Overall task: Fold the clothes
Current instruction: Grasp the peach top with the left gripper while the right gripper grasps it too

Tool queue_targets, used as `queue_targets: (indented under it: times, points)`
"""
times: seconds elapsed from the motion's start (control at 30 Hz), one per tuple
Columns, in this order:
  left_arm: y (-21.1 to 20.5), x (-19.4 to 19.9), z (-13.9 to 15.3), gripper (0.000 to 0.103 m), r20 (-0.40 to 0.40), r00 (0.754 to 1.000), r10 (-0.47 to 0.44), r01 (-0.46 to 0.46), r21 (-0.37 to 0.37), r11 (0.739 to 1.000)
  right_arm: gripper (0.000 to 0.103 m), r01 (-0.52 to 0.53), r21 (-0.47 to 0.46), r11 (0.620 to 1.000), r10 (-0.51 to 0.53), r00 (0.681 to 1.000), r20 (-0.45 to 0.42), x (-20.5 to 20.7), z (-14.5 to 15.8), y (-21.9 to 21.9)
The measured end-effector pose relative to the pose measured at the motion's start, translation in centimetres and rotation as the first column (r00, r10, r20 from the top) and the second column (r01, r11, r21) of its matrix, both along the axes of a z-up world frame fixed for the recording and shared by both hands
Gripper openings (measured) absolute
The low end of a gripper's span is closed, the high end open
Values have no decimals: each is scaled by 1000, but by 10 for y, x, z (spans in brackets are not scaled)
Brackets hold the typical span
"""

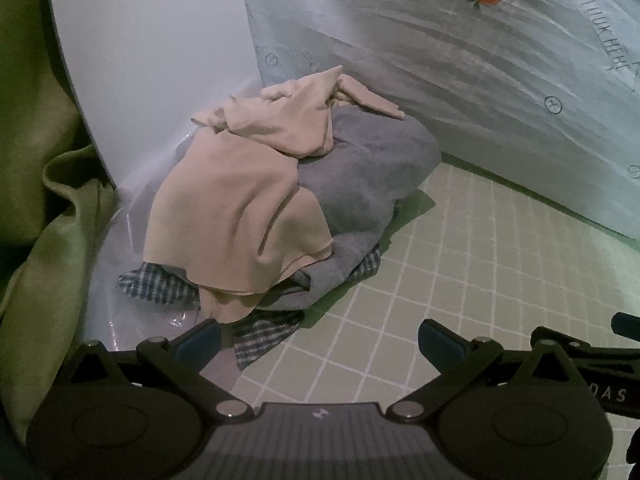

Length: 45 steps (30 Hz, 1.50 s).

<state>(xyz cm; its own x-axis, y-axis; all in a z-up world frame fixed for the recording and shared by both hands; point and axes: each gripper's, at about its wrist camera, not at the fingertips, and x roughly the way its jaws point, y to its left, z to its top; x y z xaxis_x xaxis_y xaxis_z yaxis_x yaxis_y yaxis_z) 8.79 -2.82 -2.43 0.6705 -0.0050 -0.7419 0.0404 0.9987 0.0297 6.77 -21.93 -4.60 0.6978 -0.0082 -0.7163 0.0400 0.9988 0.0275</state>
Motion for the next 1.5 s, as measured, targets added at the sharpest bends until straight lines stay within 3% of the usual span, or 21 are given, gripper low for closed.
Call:
queue_targets:
  times: [0.27, 0.47, 0.6, 0.73, 0.8, 0.97, 1.07, 1.17, 1.2, 1.3, 1.5]
  points:
    - [26, 31, 7, 103, 2, 995, 96, -96, -33, 995, 103, -3, -16, 1000, 3, 1000, -18, 33, -3, 8]
    - [64, 72, 16, 103, 28, 980, 199, -197, -60, 979, 102, -47, -29, 998, 48, 998, 43, 83, 12, 26]
    - [89, 101, 18, 100, 32, 963, 269, -266, -78, 961, 95, -86, -34, 996, 89, 992, 90, 125, 27, 46]
    - [109, 125, 13, 88, 7, 956, 293, -289, -131, 948, 93, -158, -1, 987, 156, 974, 162, 161, 43, 71]
    - [117, 137, 8, 76, -19, 959, 284, -283, -174, 943, 89, -197, 0, 980, 194, 963, 185, 180, 48, 88]
    - [124, 157, -5, 55, -62, 954, 292, -299, -223, 928, 79, -284, 53, 957, 270, 945, 185, 214, 43, 121]
    - [121, 162, -9, 44, -60, 958, 279, -285, -227, 931, 72, -320, 99, 942, 302, 939, 165, 230, 35, 139]
    - [117, 165, -10, 42, -50, 963, 263, -268, -213, 940, 59, -323, 145, 935, 304, 943, 139, 244, 27, 146]
    - [117, 165, -10, 42, -47, 964, 261, -265, -211, 941, 51, -319, 150, 936, 301, 945, 130, 247, 24, 147]
    - [118, 162, -8, 36, -35, 967, 251, -252, -213, 944, 10, -331, 131, 935, 317, 942, 113, 254, 18, 150]
    - [119, 146, 2, 34, 0, 967, 255, -249, -211, 945, 6, -327, 86, 941, 305, 931, 201, 221, 33, 124]
